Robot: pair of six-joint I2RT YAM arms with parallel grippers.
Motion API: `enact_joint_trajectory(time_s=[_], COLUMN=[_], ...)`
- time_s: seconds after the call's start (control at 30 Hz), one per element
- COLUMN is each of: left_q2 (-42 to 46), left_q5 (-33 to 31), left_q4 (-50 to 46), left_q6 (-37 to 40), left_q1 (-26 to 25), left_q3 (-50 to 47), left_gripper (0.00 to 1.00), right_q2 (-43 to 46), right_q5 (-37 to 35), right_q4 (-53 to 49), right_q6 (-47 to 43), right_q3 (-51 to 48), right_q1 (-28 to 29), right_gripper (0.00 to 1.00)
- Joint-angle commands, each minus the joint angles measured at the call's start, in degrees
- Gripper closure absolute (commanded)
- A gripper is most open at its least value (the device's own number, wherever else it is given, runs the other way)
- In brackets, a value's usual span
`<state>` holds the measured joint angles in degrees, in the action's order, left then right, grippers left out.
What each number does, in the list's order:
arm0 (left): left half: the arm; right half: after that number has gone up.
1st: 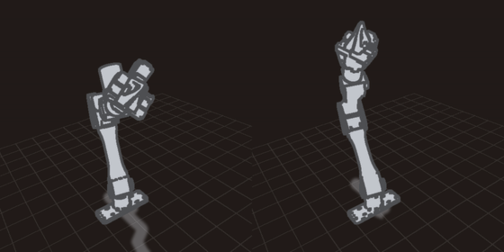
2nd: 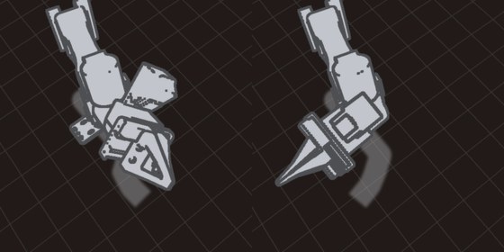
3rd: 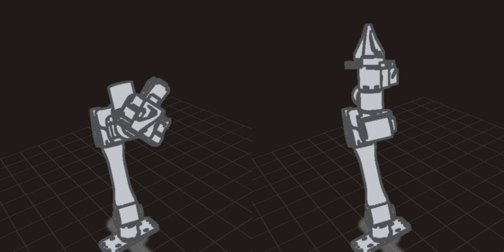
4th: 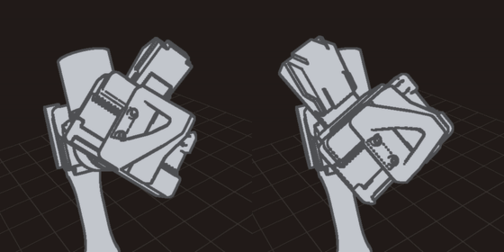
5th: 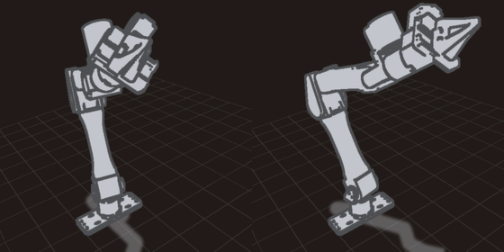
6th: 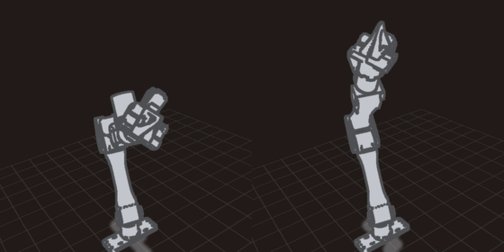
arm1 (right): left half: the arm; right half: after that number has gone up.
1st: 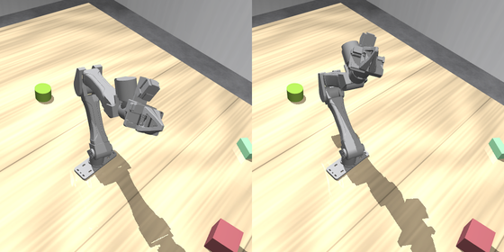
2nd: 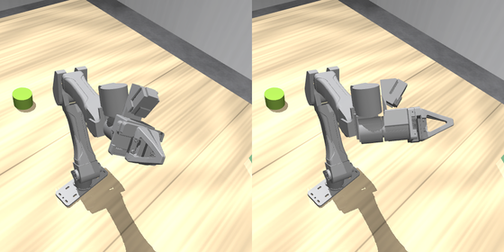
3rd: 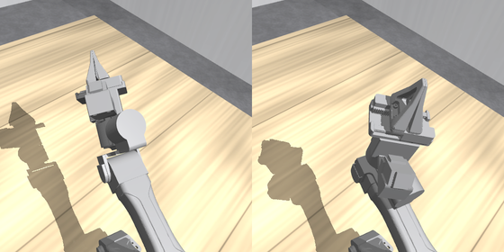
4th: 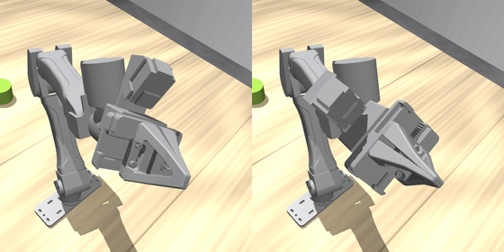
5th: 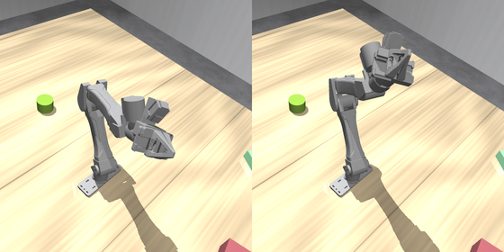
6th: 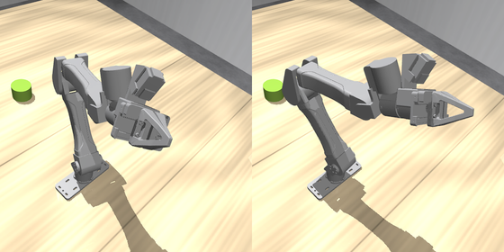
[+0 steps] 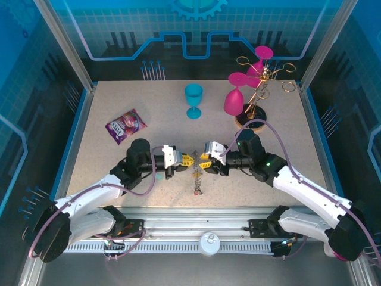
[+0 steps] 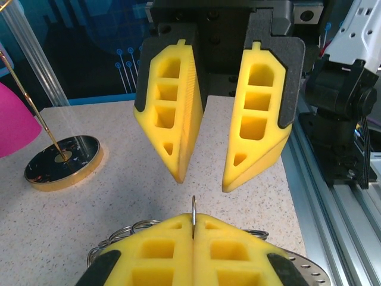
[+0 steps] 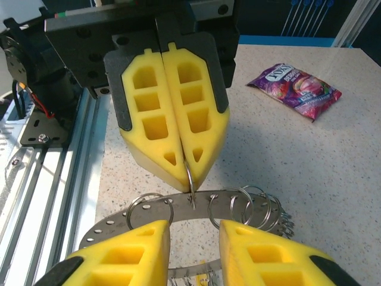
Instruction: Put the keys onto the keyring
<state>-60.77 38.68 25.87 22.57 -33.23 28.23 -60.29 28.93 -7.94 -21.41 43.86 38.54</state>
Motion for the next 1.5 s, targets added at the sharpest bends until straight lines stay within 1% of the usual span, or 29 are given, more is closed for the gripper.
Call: enact_joint_trajectory(time_s=[0.0,0.23,0.53,0.63,0.73,0.8,0.9,0.97,1.0,1.17,1.37,1.47], left_q2=[1.16,-0.11,-0.75,-0.79,-0.90,-0.66,0.51,1.80,2.49,4.01,2.78,2.20], left_q5=[1.91,2.79,3.88,4.19,4.13,3.69,1.68,-0.19,-1.25,-3.24,-2.40,-1.86], left_q4=[7.09,13.27,12.44,11.87,11.35,10.49,7.53,4.42,2.85,-3.75,-3.73,-3.04], left_q6=[-2.96,-6.71,-6.52,-6.39,-6.13,-5.85,-4.64,-3.18,-2.60,-0.09,-0.07,-0.11], left_q1=[-0.53,-0.56,-0.58,-0.55,-0.58,-0.58,-0.59,-0.58,-0.57,-0.56,-0.60,-0.52], left_q3=[-0.76,-2.19,-1.91,-1.71,-1.53,-1.41,-1.26,-1.18,-1.11,-0.36,0.51,0.77], left_gripper=[1.00,1.00,1.00,1.00,1.00,1.00,0.83,0.69,0.67,0.67,0.74,0.75], right_q2=[-0.59,-2.23,-2.70,-2.85,-3.16,-3.10,-2.84,-2.81,-2.81,-3.24,-4.34,-4.88], right_q5=[2.65,3.86,4.93,5.53,6.75,6.92,6.08,4.86,4.44,3.27,1.74,1.21], right_q4=[4.83,6.36,7.74,7.90,7.62,6.97,4.91,2.99,1.90,-0.65,-2.12,-3.09], right_q6=[1.85,2.58,3.00,3.01,2.91,2.62,1.93,1.64,1.55,1.21,0.77,0.26], right_q3=[-0.09,0.71,1.15,1.35,1.74,1.94,2.57,3.15,3.56,4.79,6.04,6.17], right_q1=[-0.27,0.03,0.12,0.08,0.12,0.06,0.13,0.13,0.10,0.58,1.83,2.42], right_gripper=[0.71,0.76,0.82,0.88,1.00,1.00,1.00,1.00,1.00,1.00,1.00,1.00])
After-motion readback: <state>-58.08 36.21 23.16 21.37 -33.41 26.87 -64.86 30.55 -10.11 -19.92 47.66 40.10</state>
